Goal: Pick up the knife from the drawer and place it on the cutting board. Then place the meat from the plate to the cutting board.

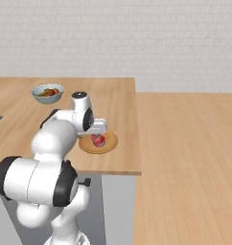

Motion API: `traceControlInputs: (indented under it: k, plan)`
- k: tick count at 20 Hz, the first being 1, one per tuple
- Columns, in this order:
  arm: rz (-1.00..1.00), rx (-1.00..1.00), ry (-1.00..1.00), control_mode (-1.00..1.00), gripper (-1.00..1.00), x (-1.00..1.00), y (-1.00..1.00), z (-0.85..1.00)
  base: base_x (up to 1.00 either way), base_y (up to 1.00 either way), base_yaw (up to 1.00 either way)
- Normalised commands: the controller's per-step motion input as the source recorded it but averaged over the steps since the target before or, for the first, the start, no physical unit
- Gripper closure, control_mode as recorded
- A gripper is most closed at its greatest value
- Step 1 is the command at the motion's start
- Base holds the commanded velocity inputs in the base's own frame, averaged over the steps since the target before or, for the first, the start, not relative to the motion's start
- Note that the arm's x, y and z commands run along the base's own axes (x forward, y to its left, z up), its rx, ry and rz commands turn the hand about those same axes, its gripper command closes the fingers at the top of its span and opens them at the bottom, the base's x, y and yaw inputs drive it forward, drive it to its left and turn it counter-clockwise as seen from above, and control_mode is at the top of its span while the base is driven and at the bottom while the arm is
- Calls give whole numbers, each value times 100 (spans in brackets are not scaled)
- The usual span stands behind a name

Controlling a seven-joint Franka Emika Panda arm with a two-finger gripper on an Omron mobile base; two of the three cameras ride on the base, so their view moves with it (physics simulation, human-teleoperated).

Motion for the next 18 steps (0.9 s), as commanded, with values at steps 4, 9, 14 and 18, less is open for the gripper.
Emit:
traceControlInputs:
  k: [4, 9, 14, 18]
  plan:
    - [0, -6, 8, -100, -100, 38, -11, -45, 0, 0, 0]
    - [0, -2, 6, -100, -100, 45, 0, -42, 0, 0, 0]
    - [0, 0, 1, -100, -100, 37, 0, -37, 0, 0, 0]
    - [0, 0, 0, -100, -100, 45, 0, -41, 0, 0, 0]
